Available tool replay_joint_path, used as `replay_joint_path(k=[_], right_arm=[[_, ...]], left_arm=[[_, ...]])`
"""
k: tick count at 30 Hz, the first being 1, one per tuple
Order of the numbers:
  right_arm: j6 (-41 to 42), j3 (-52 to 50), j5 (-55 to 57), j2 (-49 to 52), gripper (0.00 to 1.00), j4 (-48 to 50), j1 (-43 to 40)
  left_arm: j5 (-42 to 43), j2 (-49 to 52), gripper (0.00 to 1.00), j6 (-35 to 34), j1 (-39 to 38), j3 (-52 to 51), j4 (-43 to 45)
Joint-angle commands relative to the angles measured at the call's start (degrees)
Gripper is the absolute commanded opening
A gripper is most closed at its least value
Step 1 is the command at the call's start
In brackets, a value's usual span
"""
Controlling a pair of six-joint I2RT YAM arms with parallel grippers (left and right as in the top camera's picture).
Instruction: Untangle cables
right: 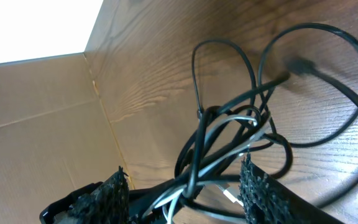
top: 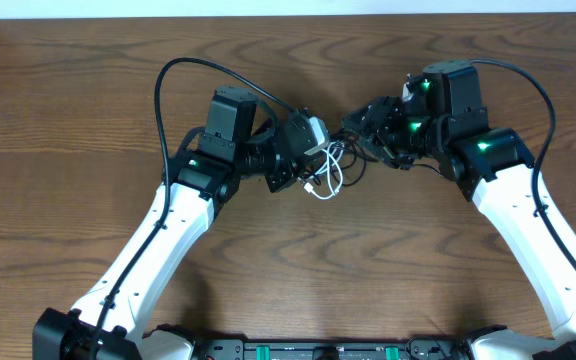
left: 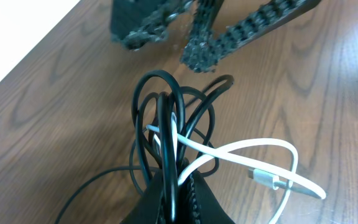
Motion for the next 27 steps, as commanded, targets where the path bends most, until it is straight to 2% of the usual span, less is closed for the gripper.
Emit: replay_joint_path(k=[1, 4, 8, 15, 27], right_arm=[[-0.79, 0.57, -0.74, -0.46, 0.55, -0.22, 0.98], [-0.79, 0.57, -0.72, -0.46, 0.55, -0.24, 0.98], [-0.83, 0.57, -0.74, -0.46, 0.5, -0.72, 0.98], [-0.83, 0.57, -0.76, -0.46, 0.48, -1.55, 0.98], [-1.66, 0.57, -0.74, -0.46, 0.5, -2.29, 1.01]], left_arm=[[1.64, -0.7, 0.08, -0.39, -0.02, 0.46, 0.61], [6.08, -0.7, 0.08, -0.39, -0.09, 0.46, 1.38], [6.27, -0.7, 0.08, -0.39, -0.07, 0.46, 2.95], [6.45, -0.7, 0.08, -0.68, -0.09, 0.46, 4.17], [6.4, -0.7, 0.08, -0.63, -0.07, 0.46, 4.76]])
